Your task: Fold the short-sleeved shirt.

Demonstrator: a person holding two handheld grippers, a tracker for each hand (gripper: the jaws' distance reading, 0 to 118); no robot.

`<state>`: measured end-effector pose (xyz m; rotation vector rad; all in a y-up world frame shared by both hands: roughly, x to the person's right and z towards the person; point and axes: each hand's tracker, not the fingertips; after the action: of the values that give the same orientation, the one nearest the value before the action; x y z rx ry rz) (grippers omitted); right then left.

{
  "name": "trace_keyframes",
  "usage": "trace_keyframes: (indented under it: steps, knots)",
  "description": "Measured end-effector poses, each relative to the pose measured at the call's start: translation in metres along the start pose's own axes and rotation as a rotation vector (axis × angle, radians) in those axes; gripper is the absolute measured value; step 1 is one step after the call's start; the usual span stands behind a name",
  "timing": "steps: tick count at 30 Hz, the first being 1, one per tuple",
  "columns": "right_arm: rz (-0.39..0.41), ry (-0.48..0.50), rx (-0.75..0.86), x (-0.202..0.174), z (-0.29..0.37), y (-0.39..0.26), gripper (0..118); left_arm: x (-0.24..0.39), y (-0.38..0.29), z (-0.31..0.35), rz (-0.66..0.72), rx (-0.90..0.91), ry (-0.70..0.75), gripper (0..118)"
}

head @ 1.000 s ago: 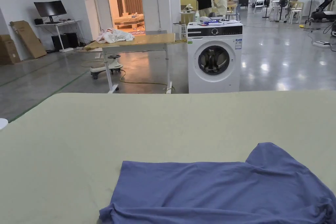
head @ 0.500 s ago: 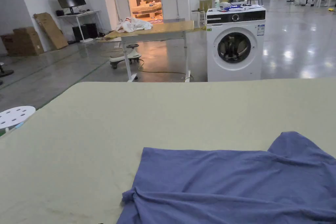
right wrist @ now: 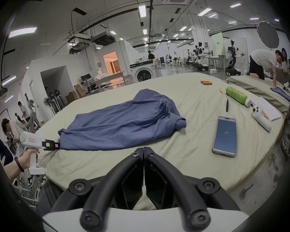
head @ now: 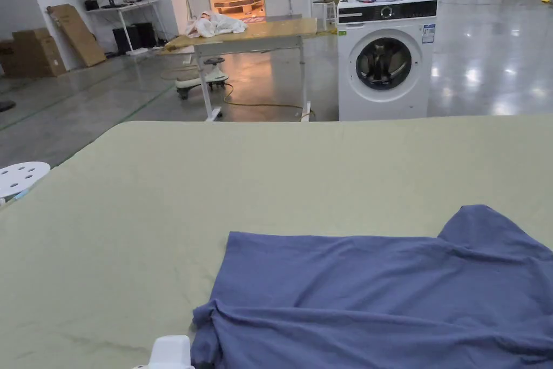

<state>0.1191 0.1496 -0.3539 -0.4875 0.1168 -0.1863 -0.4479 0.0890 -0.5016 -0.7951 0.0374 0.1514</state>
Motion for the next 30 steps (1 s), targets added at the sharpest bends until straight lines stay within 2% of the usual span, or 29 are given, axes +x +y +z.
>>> trace_keyframes:
  steps: [6, 7, 8, 9, 10, 11, 13, 15, 16, 18, 19, 21, 22, 24, 27, 29, 30]
  knots:
    - [-0.04, 0.006, 0.007, 0.015, -0.024, 0.014, 1, -0.007, -0.001, -0.002, 0.045, -0.029, -0.035, 7]
    - [-0.041, 0.01, 0.0, 0.015, -0.033, 0.019, 11, -0.005, 0.0, -0.003, 0.027, -0.034, -0.028, 7]
    - [-0.028, -0.014, -0.049, 0.019, -0.048, 0.024, 31, -0.002, 0.0, -0.004, 0.001, -0.041, -0.022, 6]
    - [-0.011, -0.039, -0.069, 0.022, -0.063, 0.029, 60, 0.001, -0.001, -0.003, -0.011, -0.043, -0.015, 6]
    - [0.005, -0.069, -0.079, 0.027, -0.076, 0.032, 72, 0.002, 0.0, -0.003, -0.021, -0.046, -0.012, 6]
    - [0.02, -0.092, -0.065, 0.032, -0.092, 0.037, 73, 0.003, 0.001, -0.003, -0.038, -0.049, -0.009, 6]
    - [0.071, -0.149, -0.094, 0.039, -0.126, 0.042, 73, 0.002, 0.002, -0.004, -0.05, -0.054, -0.013, 6]
    - [0.078, -0.221, -0.18, 0.051, -0.167, 0.042, 73, 0.0, 0.003, -0.004, -0.044, -0.059, -0.021, 6]
    - [0.072, -0.222, -0.199, 0.057, -0.181, 0.041, 73, 0.0, 0.004, -0.004, -0.039, -0.06, -0.023, 6]
    - [-0.015, -0.221, -0.266, 0.07, -0.206, 0.039, 65, -0.002, 0.003, -0.004, -0.038, -0.06, -0.026, 6]
    - [-0.051, -0.181, -0.303, 0.076, -0.212, 0.038, 65, -0.002, 0.003, -0.004, -0.038, -0.06, -0.025, 6]
    - [-0.022, -0.194, -0.263, 0.073, -0.201, 0.045, 64, -0.001, 0.002, -0.004, -0.044, -0.057, -0.019, 6]
    - [-0.015, -0.187, -0.25, 0.071, -0.196, 0.046, 54, 0.0, 0.002, -0.003, -0.052, -0.055, -0.016, 6]
    - [-0.008, -0.175, -0.252, 0.071, -0.188, 0.048, 10, 0.001, 0.004, -0.002, -0.065, -0.055, -0.028, 1]
    - [-0.016, -0.181, -0.239, 0.065, -0.175, 0.05, 9, -0.003, 0.011, 0.013, -0.089, -0.036, -0.029, 0]
    - [-0.004, -0.185, -0.199, 0.06, -0.158, 0.053, 9, -0.003, 0.011, 0.04, -0.085, 0.061, 0.034, 0]
    - [-0.009, -0.176, -0.158, 0.057, -0.146, 0.053, 9, -0.004, 0.012, 0.052, -0.074, 0.07, 0.015, 0]
